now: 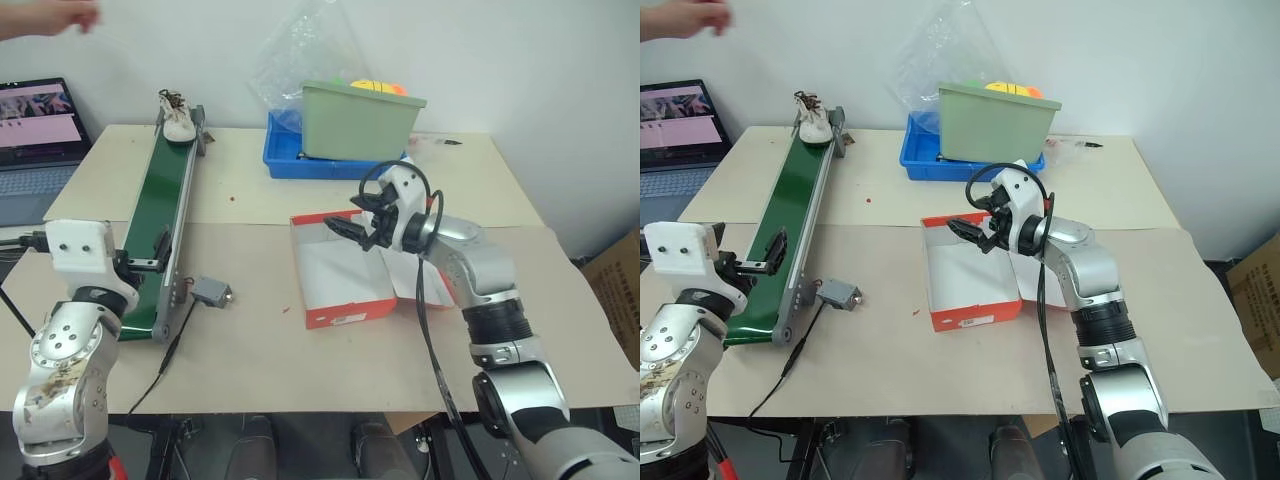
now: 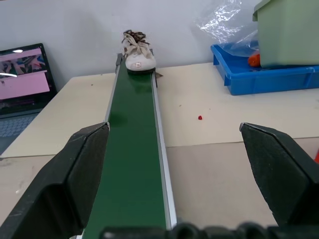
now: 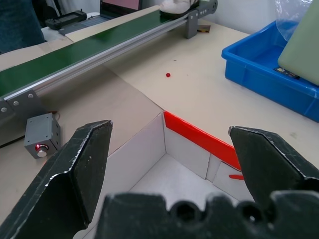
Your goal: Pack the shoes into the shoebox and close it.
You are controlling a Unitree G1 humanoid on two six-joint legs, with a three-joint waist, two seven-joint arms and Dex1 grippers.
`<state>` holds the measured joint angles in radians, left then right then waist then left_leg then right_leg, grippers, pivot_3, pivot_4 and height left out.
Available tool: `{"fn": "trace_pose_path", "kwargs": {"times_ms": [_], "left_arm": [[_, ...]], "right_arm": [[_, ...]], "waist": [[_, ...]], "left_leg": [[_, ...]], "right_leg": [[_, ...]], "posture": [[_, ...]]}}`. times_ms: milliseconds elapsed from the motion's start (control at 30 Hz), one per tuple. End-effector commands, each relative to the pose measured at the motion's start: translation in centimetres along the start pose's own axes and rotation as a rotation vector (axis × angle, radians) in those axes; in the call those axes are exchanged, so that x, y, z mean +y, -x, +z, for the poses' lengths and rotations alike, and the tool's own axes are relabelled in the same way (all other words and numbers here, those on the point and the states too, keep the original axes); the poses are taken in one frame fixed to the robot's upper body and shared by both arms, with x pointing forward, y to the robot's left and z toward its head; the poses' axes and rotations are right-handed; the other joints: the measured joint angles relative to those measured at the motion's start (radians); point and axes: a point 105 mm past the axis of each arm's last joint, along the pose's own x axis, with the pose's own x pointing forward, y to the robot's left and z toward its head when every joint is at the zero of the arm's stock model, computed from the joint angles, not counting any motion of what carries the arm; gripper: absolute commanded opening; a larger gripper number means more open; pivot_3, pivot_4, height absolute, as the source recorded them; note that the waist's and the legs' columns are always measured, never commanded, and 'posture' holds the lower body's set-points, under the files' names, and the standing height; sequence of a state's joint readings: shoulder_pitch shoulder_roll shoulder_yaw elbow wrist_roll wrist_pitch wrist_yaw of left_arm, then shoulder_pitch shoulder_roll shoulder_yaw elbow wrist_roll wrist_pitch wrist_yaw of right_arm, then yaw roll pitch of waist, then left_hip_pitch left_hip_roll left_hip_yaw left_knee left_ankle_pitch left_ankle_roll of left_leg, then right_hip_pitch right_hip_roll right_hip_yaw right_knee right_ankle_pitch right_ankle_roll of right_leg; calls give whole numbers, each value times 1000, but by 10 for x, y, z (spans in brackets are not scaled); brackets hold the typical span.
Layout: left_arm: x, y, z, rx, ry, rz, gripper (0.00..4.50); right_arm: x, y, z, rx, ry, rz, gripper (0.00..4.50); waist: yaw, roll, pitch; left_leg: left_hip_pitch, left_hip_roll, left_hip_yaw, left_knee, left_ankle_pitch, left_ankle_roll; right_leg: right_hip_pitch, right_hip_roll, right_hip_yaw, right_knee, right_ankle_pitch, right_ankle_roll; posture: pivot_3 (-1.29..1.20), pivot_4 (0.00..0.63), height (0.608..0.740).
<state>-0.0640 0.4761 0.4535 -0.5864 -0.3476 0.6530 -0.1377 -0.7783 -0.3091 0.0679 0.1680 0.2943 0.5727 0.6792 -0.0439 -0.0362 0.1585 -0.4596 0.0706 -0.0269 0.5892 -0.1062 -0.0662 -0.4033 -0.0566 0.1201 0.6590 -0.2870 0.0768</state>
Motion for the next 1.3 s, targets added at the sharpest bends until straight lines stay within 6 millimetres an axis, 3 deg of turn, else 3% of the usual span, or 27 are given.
{"fn": "trace_pose_path", "kwargs": {"times_ms": [33,233,400,667,800,1033,1300], "left_arm": [[13,2,12,-51,-39,37,4500],[34,3,6,-28,-58,130,4500],[35,0,-1,-25,-18,181,4500],[41,-5,-19,-1,34,226,4500],[40,-13,-25,17,37,208,4500],[29,-28,-36,55,45,136,4500],[33,-50,-40,90,72,144,4500]], "right_arm": [[3,0,18,-67,37,-1,4425],[8,-4,19,-73,33,11,4425],[19,-8,19,-81,25,43,4425],[64,3,34,-152,32,313,4425],[77,8,34,-141,23,404,4425],[83,8,37,-146,27,421,4425],[87,8,32,-122,44,421,4425]], "waist": [[0,0,0],[-2,0,0],[0,0,0],[1,0,0],[1,0,0],[2,0,0],[1,0,0]], "left_leg": [[0,0,0,0,0,0],[0,0,0,0,0,0],[0,0,0,0,0,0],[0,0,0,0,0,0],[0,0,0,0,0,0],[0,0,0,0,0,0],[0,0,0,0,0,0]], "right_leg": [[0,0,0,0,0,0],[0,0,0,0,0,0],[0,0,0,0,0,0],[0,0,0,1,0,0],[0,0,0,1,0,0],[0,0,0,1,0,0],[0,0,-1,1,0,0]], "posture": [[0,150,740],[0,150,740],[0,150,740],[0,150,740],[0,150,740],[0,150,740],[0,150,740]]}}
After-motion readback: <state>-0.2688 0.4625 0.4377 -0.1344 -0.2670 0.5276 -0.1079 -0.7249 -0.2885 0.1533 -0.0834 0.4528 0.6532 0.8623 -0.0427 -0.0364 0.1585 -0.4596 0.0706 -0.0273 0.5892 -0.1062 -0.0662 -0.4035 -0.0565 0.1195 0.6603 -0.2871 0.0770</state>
